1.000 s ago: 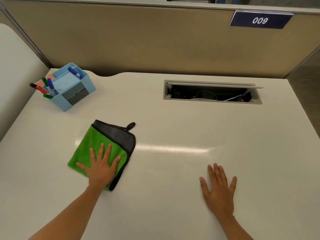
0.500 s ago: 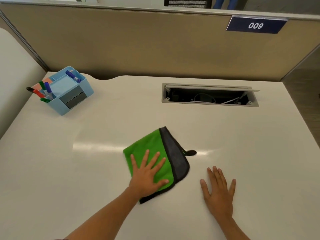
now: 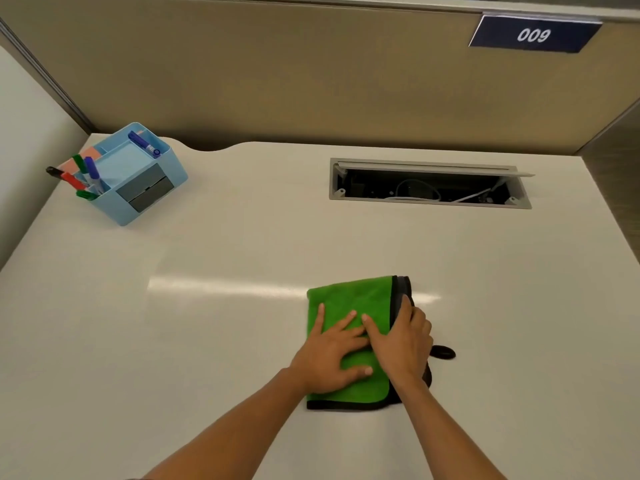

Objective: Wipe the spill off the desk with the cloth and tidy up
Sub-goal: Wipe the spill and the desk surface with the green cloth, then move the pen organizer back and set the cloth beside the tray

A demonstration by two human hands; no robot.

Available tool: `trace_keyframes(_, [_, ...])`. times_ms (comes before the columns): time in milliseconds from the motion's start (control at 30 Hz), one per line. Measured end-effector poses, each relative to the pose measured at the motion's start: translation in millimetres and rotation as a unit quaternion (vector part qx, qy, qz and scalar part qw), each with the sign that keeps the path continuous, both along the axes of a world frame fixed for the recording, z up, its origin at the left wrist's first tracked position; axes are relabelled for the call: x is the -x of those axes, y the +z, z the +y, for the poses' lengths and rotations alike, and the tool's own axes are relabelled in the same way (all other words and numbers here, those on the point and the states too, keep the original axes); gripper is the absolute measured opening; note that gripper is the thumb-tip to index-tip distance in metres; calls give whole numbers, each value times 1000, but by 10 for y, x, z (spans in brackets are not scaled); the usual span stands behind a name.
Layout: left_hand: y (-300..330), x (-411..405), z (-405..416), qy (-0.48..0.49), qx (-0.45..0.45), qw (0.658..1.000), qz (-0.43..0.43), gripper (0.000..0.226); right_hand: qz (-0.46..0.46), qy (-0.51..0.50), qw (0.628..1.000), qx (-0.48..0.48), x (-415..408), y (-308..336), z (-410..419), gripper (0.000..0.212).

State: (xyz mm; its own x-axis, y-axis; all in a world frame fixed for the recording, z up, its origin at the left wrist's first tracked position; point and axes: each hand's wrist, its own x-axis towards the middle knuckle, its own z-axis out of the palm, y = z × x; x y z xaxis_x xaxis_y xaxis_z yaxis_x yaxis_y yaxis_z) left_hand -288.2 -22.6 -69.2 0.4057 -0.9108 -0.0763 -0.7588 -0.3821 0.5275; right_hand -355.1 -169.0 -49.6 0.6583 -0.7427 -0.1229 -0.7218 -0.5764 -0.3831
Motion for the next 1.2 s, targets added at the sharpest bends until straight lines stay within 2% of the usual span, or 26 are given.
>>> trace_keyframes(67, [28, -71, 78, 76, 92, 989, 84, 49, 4, 1, 1000, 4, -36, -35, -11, 87])
trace_keyframes(100, [39, -127, 123, 113, 127, 981, 92, 41, -2, 1, 1000, 9, -45, -57, -22, 86])
trace_keyframes(233, [95, -553, 429, 240, 202, 949, 14, 26, -66, -20, 998, 6, -58, -142, -99, 66])
trace_keyframes(367, [225, -1237, 951, 421, 166, 890, -57, 23, -104, -25, 994, 34, -89, -213, -215, 54])
trace_keyframes(533, [390, -2071, 1586, 611, 127, 777, -88, 44, -129, -51, 990, 23, -169, -254, -584, 58])
trace_keyframes(600, [442, -2334, 1733, 661, 113, 735, -95, 51, -138, -54, 989, 24, -198, -253, -773, 60])
trace_keyframes(733, [496, -2782, 1887, 711, 82, 692, -94, 64, -153, -85, 984, 33, -339, -282, -1075, 57])
trace_keyframes(833, [510, -3026, 1945, 732, 72, 674, -70, 73, -159, -109, 980, 46, -476, -293, -1261, 52])
trace_keyframes(1000, [466, -3232, 2053, 739, 83, 668, -21, 74, -148, -134, 978, 56, -642, -274, -1594, 52])
trace_keyframes(1133, [441, -3366, 2173, 716, 87, 693, -4, 61, -109, -156, 979, 70, -700, -260, -1615, 51])
trace_keyframes(1200, [434, -3420, 2208, 708, 82, 701, 13, 55, -121, -152, 976, 96, -705, -248, -1503, 50])
